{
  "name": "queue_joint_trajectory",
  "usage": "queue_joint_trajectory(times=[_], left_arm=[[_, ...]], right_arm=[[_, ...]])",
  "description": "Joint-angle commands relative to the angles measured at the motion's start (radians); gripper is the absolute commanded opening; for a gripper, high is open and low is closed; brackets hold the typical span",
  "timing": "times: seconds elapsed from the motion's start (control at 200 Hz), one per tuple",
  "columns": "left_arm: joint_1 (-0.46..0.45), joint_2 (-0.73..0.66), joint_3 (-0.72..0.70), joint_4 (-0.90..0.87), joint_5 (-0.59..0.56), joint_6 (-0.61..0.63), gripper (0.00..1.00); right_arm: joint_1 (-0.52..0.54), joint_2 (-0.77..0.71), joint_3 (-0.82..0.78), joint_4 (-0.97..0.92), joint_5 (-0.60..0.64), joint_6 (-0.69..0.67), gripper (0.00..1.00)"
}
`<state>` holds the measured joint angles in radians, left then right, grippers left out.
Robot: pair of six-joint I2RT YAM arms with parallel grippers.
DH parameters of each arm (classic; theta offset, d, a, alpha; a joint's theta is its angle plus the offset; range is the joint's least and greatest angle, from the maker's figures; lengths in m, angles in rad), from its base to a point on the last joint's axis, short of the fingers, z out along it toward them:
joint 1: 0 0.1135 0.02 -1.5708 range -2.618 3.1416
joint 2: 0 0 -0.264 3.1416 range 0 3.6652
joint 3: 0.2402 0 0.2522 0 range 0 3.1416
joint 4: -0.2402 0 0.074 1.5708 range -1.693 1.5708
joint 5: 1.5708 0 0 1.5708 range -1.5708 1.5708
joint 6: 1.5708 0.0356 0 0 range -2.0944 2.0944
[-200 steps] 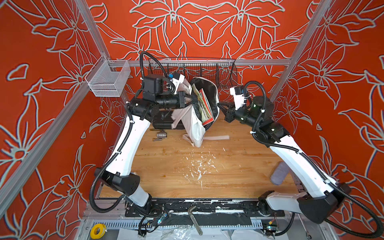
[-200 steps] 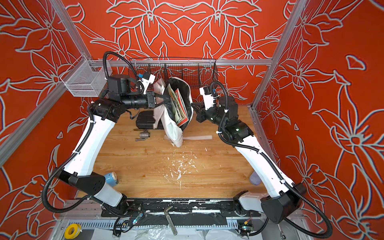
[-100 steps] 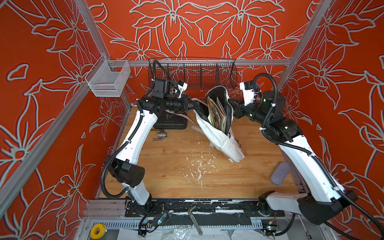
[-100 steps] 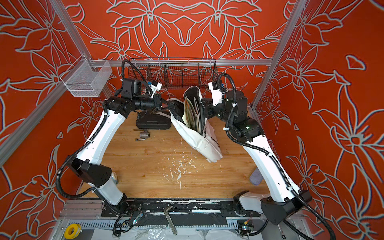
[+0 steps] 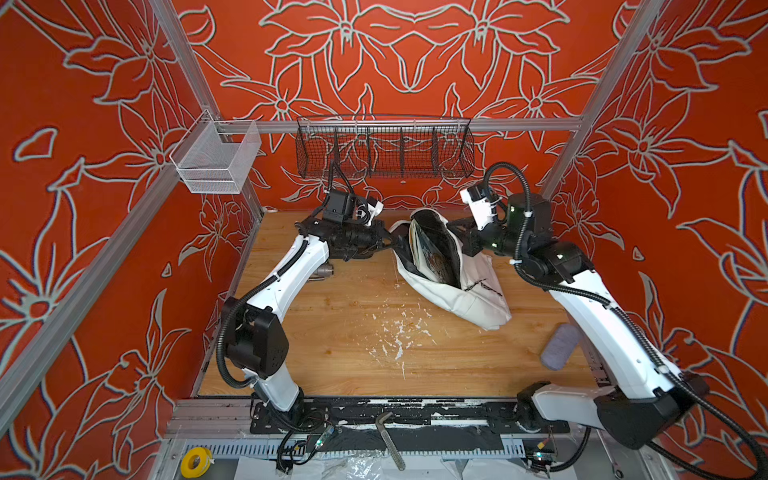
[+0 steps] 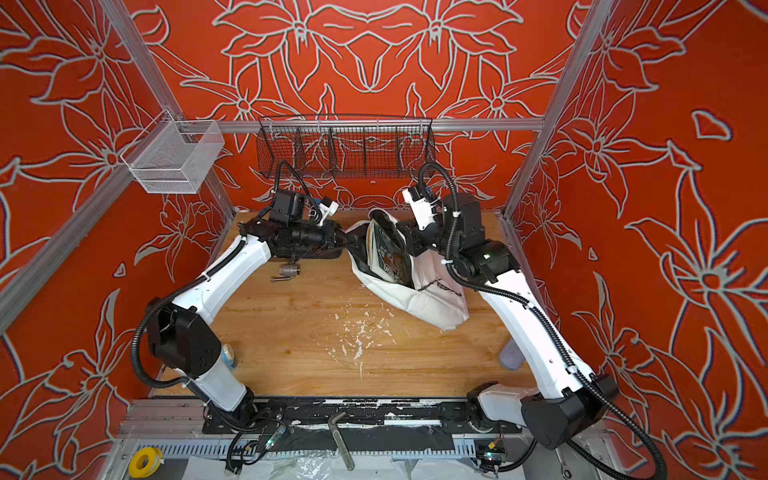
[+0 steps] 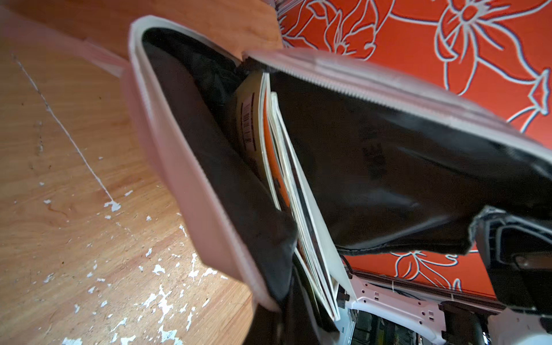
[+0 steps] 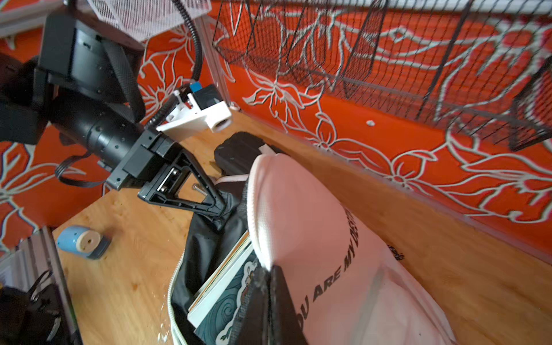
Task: Pack books, pencil case, and school supplies into a backpack
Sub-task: Place the student bag at the center of the table.
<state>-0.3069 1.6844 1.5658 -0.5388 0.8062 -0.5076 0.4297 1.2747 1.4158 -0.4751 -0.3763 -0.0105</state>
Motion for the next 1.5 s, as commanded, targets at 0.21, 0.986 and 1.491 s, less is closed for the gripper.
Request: queue_joint_trajectory(times=[0.21, 0.986, 1.491], left_arm=[[-0.015, 0.034, -0.065, -0.015, 0.074, 0.142, 0.00], [0.105, -0.029, -0.332, -0.197, -0.254, 0.486, 0.17], [-0.129, -0.088, -0.087, -0.095, -0.654, 0.639, 0.67]], right_arm=[[0.181, 0.120, -0.278, 0.284, -0.001, 0.054, 0.17], [-0.201, 0.515, 0.002, -0.038, 0.045, -0.368, 0.74], [-0.285, 0.630, 0.134, -0.123, -0.136, 0.018, 0.62]])
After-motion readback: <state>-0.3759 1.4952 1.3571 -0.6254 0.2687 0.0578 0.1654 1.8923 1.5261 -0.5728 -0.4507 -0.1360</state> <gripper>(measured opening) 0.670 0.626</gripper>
